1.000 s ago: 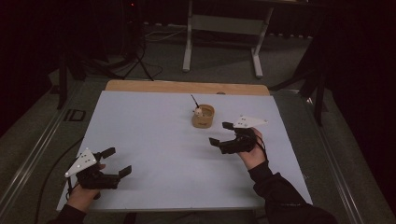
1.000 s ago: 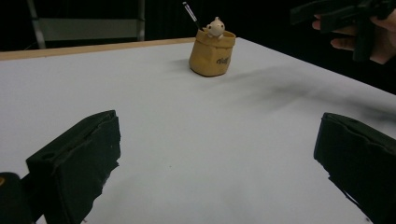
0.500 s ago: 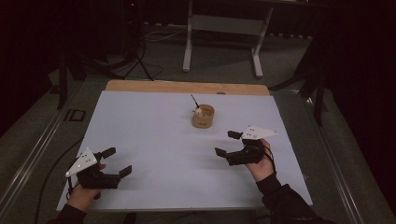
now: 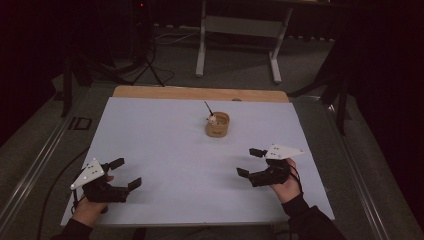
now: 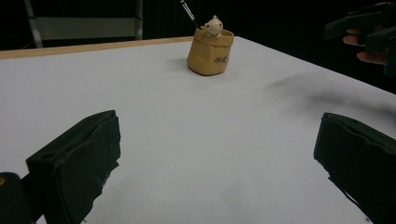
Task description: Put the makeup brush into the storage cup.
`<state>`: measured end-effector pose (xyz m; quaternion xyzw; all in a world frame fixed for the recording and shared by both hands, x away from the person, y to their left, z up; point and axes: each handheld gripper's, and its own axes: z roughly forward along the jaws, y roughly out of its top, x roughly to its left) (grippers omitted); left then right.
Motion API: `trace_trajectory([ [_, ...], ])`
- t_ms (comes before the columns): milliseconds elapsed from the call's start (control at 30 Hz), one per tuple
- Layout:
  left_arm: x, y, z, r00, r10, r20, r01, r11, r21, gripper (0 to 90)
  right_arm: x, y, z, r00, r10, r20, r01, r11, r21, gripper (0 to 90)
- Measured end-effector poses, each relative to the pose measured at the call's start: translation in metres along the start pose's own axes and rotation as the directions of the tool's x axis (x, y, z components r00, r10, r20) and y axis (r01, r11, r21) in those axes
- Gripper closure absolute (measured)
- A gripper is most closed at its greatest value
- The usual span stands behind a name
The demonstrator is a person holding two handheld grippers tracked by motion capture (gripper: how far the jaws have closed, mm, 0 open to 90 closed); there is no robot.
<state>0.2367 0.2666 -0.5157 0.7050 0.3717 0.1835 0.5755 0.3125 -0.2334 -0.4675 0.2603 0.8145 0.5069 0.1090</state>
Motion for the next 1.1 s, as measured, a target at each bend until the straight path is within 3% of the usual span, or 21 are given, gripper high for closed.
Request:
trace_trajectory([
  [133,0.000,0.000,0.000,1.0000,-0.003,0.001,0.003,1.0000,0.001,0.5,-0.003,-0.007,-0.004,0.9998,0.020,-0.002,-0.020,1.000,0.005,12.9],
  [267,0.000,-0.001,0.001,1.0000,0.000,0.006,0.000,1.0000,0.008,0.5,-0.006,-0.014,-0.010,1.0000,0.000,0.002,0.000,1.000,0.020,12.9],
  [467,0.000,-0.001,0.001,1.0000,-0.001,0.006,0.001,1.0000,0.009,0.5,-0.016,-0.029,-0.017,0.9999,0.012,-0.008,-0.011,0.999,0.039,13.0],
  [1100,0.000,-0.001,0.003,0.9999,0.008,0.011,-0.008,0.9998,0.017,0.6,-0.022,-0.049,-0.024,0.9976,0.065,-0.021,-0.063,0.993,0.100,12.5],
])
